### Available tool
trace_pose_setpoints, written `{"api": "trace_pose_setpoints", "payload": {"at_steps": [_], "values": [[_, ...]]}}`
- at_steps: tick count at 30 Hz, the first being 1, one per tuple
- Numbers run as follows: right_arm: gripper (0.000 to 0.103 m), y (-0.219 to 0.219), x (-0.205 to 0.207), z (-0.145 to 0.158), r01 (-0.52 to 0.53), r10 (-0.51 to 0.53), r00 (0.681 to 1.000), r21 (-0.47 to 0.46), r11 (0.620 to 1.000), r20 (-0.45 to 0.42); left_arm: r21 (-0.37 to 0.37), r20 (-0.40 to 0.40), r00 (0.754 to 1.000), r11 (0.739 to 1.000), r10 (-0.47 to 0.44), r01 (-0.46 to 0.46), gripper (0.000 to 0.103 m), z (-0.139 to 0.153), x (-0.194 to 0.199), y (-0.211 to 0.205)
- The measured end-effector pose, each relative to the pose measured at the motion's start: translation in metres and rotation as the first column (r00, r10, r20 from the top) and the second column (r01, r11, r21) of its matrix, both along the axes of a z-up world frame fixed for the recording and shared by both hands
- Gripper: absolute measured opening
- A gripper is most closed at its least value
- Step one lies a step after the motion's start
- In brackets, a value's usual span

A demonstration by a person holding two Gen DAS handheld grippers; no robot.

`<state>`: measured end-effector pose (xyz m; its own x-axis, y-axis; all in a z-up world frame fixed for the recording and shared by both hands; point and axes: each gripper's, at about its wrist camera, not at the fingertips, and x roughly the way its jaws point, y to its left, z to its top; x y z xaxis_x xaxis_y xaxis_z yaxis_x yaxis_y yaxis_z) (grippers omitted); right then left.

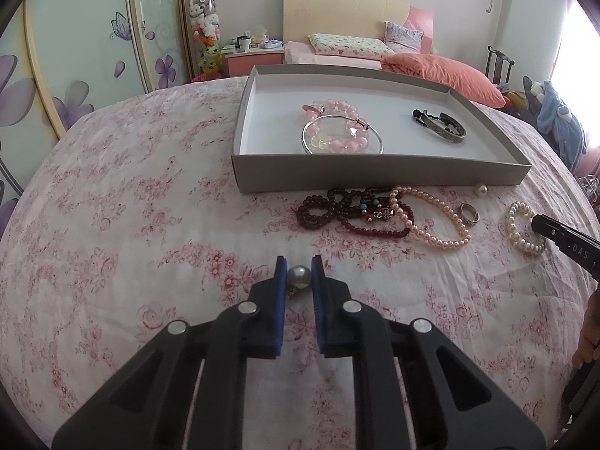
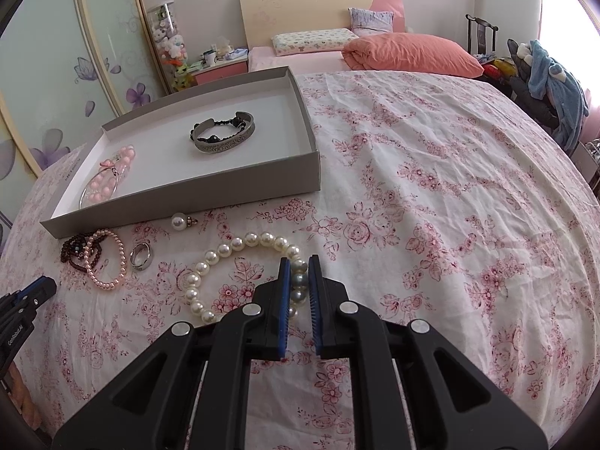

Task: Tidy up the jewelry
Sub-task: 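Close the right tool on the pearl bracelet while the left tool grasps the pearl earring, then carry the pearl bracelet with the right tool while the left tool carries the earring into the tray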

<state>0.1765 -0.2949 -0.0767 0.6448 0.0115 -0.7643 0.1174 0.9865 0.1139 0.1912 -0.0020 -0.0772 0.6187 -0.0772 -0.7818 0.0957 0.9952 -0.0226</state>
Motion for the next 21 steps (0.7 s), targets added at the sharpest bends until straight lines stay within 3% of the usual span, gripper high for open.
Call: {"api": "trace_pose_setpoints", "payload": {"at_steps": [9, 21], "values": [[0.011, -0.006, -0.001, 0.0, -0.009, 0.008, 1.0, 0.057, 0.998, 0.013, -0.002, -0.002, 1.0, 1.0, -0.012, 0.012, 0.014, 0.0, -0.004, 0.006], [0.011, 0.003, -0.015, 0.024, -0.066, 0.059, 0.99, 0.056, 0.996, 0.129, -0.021, 0.034, 0.999, 1.0, -0.008, 0.009, 0.014, 0.008, -0.01, 0.008]]}}
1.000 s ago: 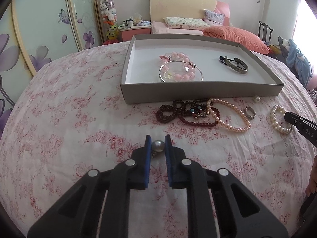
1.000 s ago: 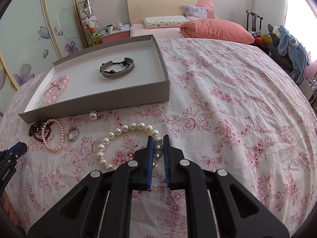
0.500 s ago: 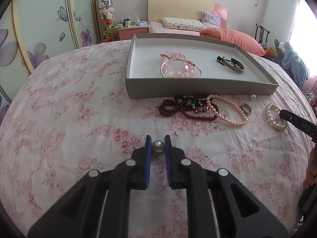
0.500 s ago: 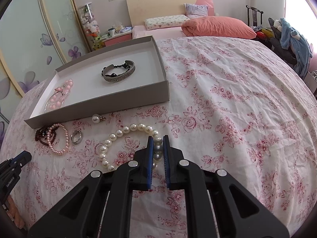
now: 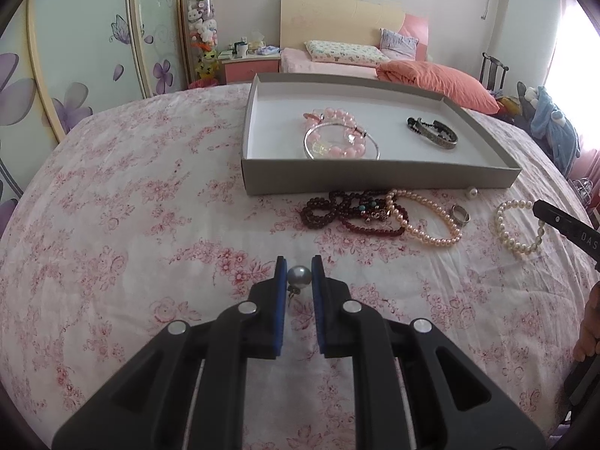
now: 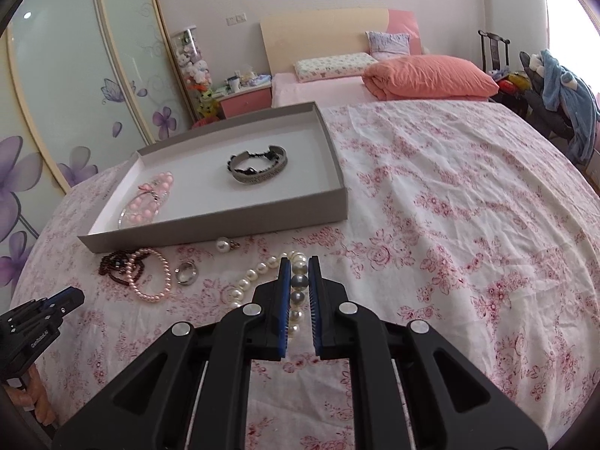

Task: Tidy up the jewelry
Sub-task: 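Carry the pearl bracelet with the right tool while the left tool carries the earring into the tray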

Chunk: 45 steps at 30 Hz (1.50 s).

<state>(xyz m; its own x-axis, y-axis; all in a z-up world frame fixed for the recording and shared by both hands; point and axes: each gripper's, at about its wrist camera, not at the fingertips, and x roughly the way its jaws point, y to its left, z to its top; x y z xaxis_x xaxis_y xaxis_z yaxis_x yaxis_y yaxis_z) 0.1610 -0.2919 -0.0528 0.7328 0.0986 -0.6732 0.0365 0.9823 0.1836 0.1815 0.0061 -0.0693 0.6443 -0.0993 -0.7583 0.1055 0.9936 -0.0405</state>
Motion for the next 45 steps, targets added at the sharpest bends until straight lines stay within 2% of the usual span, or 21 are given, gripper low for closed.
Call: {"api": "trace_pose_setpoints", "payload": {"at_steps": [11, 24, 45], "values": [[0.011, 0.022, -0.017, 0.025, -0.082, 0.082, 0.989, -0.002, 0.997, 0.126, 0.039, 0.143, 0.99, 0.999, 0.015, -0.02, 0.014, 0.025, -0.017, -0.005], [0.011, 0.038, -0.027, 0.036, -0.118, 0.122, 0.973, -0.03, 0.992, 0.193, 0.072, 0.269, 0.963, 0.996, 0.03, -0.051, 0.014, 0.047, -0.033, -0.018], [0.011, 0.052, -0.045, 0.065, -0.102, 0.137, 0.923, -0.115, 0.988, 0.36, 0.056, 0.34, 0.94, 0.998, 0.017, -0.038, 0.014, 0.067, -0.037, -0.034]]}}
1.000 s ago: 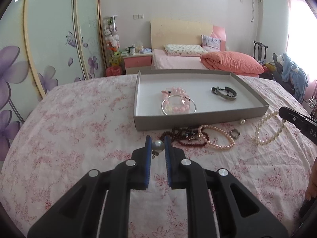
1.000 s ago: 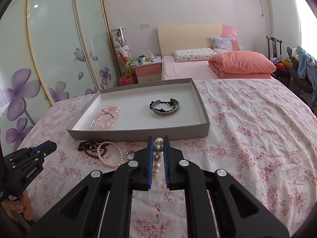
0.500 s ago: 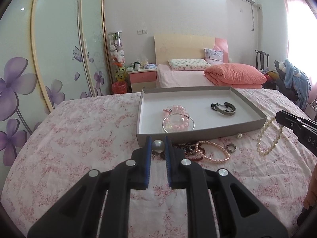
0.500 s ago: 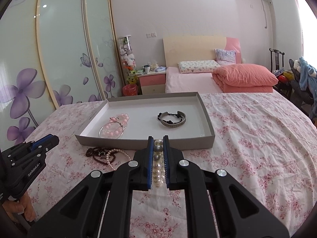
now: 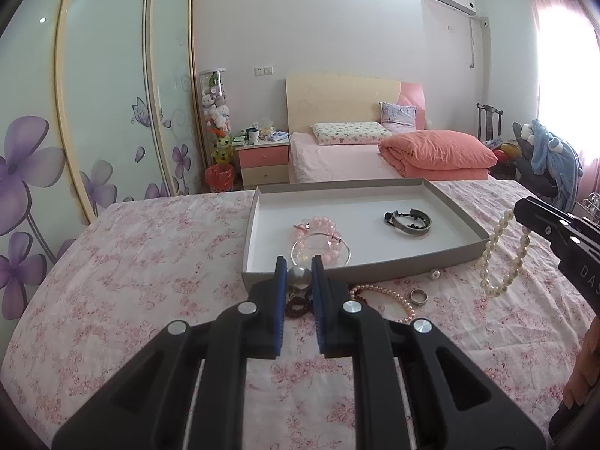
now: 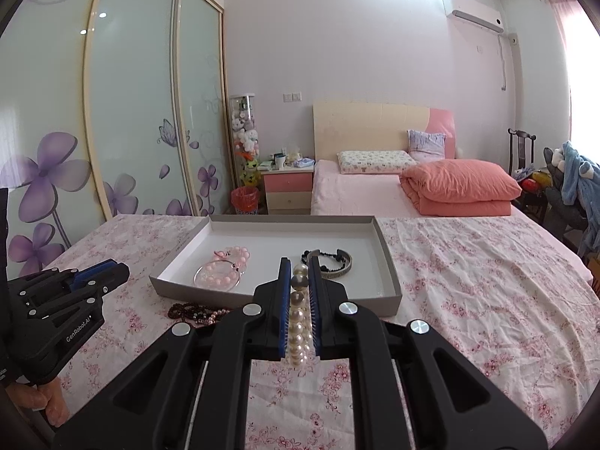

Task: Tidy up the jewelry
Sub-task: 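Carry the pearl bracelet with the right tool while the left tool carries the earring into the tray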

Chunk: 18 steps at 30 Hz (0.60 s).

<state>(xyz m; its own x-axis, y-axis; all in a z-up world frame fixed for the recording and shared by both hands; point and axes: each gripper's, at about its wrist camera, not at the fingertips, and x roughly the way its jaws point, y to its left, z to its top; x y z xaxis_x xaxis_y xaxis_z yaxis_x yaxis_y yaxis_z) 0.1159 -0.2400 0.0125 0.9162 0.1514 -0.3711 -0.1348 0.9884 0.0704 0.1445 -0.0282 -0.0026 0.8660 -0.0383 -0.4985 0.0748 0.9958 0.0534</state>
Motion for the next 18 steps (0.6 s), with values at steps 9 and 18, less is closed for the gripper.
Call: {"api": "trace_pose_setpoints", "payload": {"at_steps": [9, 18], "values": [[0.011, 0.002, 0.001, 0.018, 0.008, -0.007, 0.997, -0.015, 1.0, 0.077, -0.005, 0.045, 0.999, 1.0, -0.018, 0.018, 0.014, 0.013, 0.006, -0.012], [0.011, 0.004, 0.008, 0.035, 0.026, -0.021, 0.988, -0.032, 0.999, 0.154, -0.02, 0.086, 0.996, 1.0, -0.008, 0.009, 0.014, 0.028, 0.021, -0.014]]}}
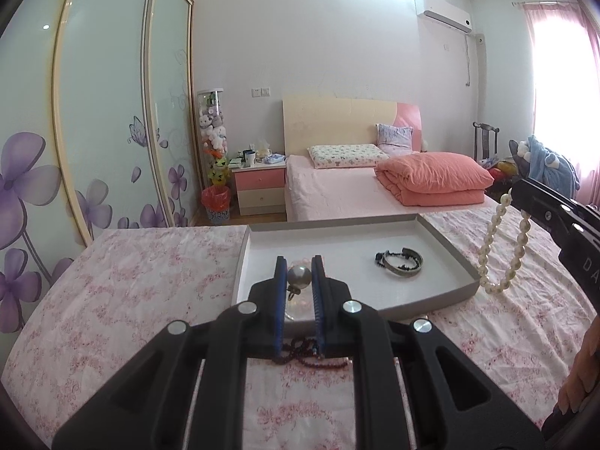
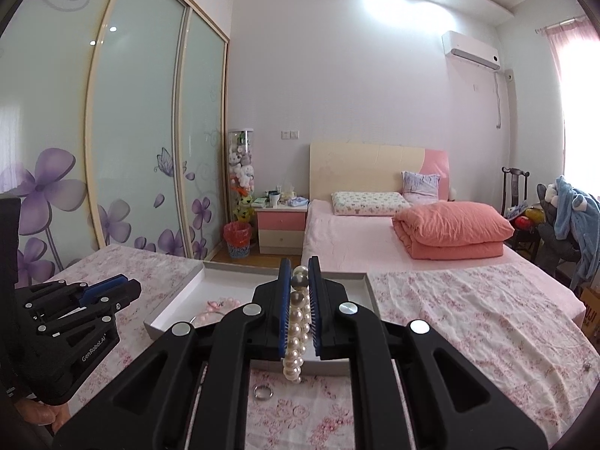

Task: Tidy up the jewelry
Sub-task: 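Carry the pearl bracelet with the right tool while the left tool carries the earring into the tray, then open both tools in the tray and lift them away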

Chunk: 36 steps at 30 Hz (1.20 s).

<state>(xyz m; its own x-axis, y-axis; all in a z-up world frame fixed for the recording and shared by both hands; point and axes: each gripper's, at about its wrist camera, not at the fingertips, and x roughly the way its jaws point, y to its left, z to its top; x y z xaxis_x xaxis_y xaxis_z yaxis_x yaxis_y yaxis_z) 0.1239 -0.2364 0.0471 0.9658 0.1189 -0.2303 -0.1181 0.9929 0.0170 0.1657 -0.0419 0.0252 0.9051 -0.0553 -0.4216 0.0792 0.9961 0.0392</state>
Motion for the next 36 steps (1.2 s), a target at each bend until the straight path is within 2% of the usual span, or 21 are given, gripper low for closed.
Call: {"api": "trace_pose_setpoints", "payload": {"at_steps": [9, 16, 23, 31, 33, 36], "values": [[0.011, -0.004, 0.025, 0.004, 0.016, -0.016, 1.0, 0.022, 1.0, 0.005, -0.024, 0.017, 1.0, 1.0, 0.012, -0.011, 0.014, 0.005, 0.028, -0.001], [0.011, -0.002, 0.054, -0.002, 0.015, -0.014, 1.0, 0.029, 0.999, -0.028, -0.028, 0.005, 1.0, 1.0, 0.008, -0.008, 0.014, 0.0, 0.059, -0.007], [0.011, 0.005, 0.088, -0.02, 0.017, -0.016, 0.996, 0.012, 1.0, -0.085, -0.038, -0.055, 0.998, 0.999, -0.009, 0.007, 0.014, -0.02, 0.097, -0.015], [0.011, 0.002, 0.119, -0.046, 0.006, 0.005, 0.98, 0.055, 0.998, -0.197, -0.05, -0.151, 0.987, 0.997, -0.062, 0.055, 0.014, -0.045, 0.128, -0.024], [0.011, 0.001, 0.124, -0.05, 0.001, 0.014, 0.974, 0.064, 0.998, -0.227, -0.055, -0.166, 0.983, 0.996, -0.076, 0.067, 0.016, -0.048, 0.133, -0.026], [0.013, -0.004, 0.127, -0.053, 0.008, 0.015, 0.967, 0.089, 0.996, -0.256, -0.066, -0.184, 0.979, 0.995, -0.084, 0.073, 0.03, -0.053, 0.138, -0.026]]}}
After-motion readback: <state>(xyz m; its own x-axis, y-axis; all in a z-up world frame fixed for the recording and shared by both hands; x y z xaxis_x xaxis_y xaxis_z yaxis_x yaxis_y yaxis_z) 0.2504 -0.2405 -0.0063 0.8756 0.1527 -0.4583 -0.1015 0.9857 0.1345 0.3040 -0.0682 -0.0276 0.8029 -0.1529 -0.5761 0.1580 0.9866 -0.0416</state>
